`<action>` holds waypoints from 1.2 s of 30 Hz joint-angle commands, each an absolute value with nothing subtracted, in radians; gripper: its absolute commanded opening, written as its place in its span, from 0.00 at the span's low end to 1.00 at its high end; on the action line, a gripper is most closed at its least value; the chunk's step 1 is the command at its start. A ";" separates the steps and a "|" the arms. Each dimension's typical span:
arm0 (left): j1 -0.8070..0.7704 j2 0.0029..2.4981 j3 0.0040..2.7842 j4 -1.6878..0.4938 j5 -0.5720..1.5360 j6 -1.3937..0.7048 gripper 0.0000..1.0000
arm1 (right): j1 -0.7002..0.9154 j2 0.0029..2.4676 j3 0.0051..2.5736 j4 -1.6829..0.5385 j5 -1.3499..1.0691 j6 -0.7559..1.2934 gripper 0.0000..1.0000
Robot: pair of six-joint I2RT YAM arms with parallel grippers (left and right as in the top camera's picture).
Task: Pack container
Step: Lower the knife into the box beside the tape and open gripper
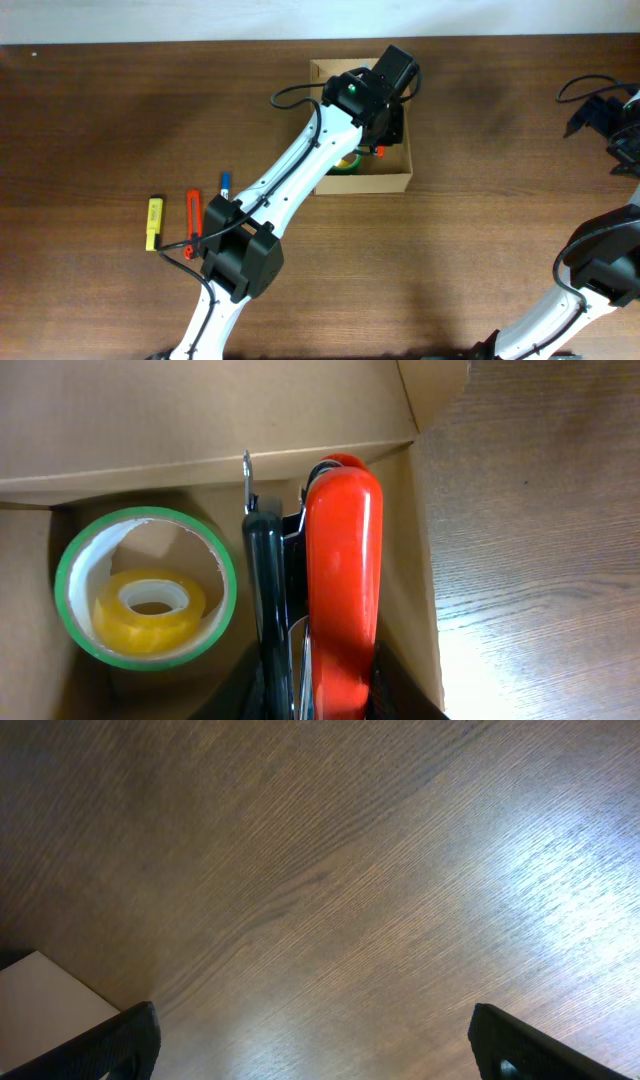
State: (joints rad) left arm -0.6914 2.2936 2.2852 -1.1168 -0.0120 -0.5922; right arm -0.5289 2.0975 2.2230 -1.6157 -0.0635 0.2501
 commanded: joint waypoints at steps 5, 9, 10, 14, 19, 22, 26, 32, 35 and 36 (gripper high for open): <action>-0.709 2.326 2.302 -1.096 0.011 -0.640 0.02 | -0.529 2.088 2.217 -1.617 -0.079 0.244 0.99; -0.719 2.337 2.302 -1.090 0.011 -0.664 0.02 | -0.529 2.088 2.217 -1.617 -0.079 0.244 0.99; -0.720 2.340 2.302 -1.088 0.012 -0.667 0.01 | -0.529 2.088 2.217 -1.617 -0.080 0.244 0.99; -0.726 2.341 2.302 -1.084 0.011 -0.681 0.02 | -0.529 2.088 2.217 -1.617 -0.079 0.244 0.99; -0.734 2.346 2.302 -1.077 0.012 -0.685 0.01 | -0.529 2.088 2.217 -1.617 -0.080 0.244 0.99; -0.739 2.355 2.302 -1.078 0.022 -0.685 0.02 | -0.529 2.088 2.217 -1.617 -0.079 0.244 0.99; -0.740 2.364 2.302 -1.078 0.034 -0.685 0.01 | -0.529 2.088 2.217 -1.617 -0.079 0.244 0.99; -0.740 2.380 2.302 -1.077 0.035 -0.690 0.01 | -0.529 2.088 2.217 -1.617 -0.079 0.244 0.99; -0.740 2.392 2.302 -1.078 0.043 -0.693 0.01 | -0.529 2.088 2.217 -1.617 -0.079 0.244 0.99; -0.740 2.401 2.302 -1.078 0.046 -0.693 0.01 | -0.529 2.088 2.217 -1.616 -0.079 0.244 0.99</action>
